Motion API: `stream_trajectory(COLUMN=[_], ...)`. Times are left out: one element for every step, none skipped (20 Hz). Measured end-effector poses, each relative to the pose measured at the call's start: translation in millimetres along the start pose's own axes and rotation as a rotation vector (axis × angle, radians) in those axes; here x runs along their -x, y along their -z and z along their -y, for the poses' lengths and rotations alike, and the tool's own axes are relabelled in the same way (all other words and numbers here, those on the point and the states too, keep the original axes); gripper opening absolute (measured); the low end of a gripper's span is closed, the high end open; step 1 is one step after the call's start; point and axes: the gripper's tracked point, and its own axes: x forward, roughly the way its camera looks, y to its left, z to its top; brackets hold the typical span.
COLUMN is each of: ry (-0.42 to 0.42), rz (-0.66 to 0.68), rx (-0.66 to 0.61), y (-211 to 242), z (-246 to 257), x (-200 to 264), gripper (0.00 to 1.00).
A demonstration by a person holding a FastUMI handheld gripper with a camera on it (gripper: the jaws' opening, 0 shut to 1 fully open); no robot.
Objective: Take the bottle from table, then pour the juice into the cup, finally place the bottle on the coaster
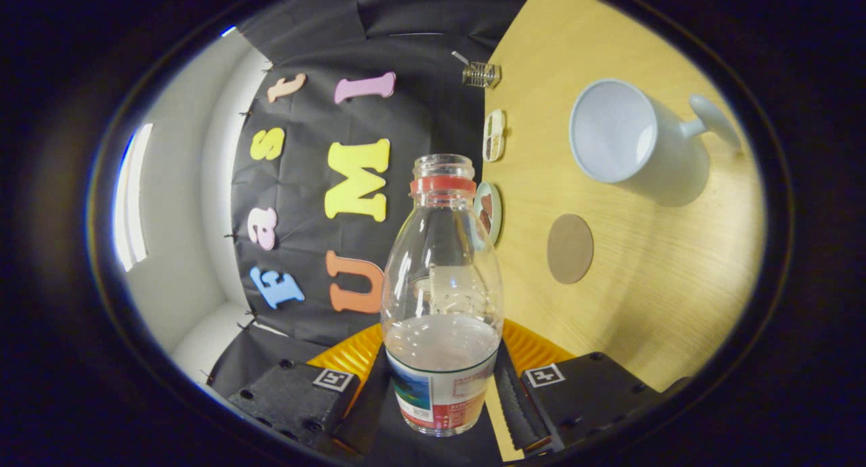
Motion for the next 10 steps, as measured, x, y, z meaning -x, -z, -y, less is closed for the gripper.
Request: stream_trajectory(ry=[-0.002,-0.005,-0.013,-0.028,-0.043,-0.055,-0.063,-0.065,-0.066,-0.069], rz=[0.008,0.015,0.018,0.016,0.018,0.021,0.022,0.027,0.028,0.03], rx=[-0.028,-0.047,-0.063,-0.081,-0.104,-0.124,-0.141,-0.154,-0.159,-0.162], y=[-0.9,-1.2,-1.9,-1.5,-1.3,-2.7,-5.4,-7.7,-9.1,-10.5], z=[-0.9,-2.3,-5.2,-7.6,-11.3,-13.8,-15.1,-15.1,-15.5,-18.1], x=[0.7,1.9,0.3,0.7,3.7,4.9,6.0,5.8,6.4,8.1], gripper=[0.77,0.77,0.77,0.77,0.77,0.77,0.77,0.77,0.77,0.77])
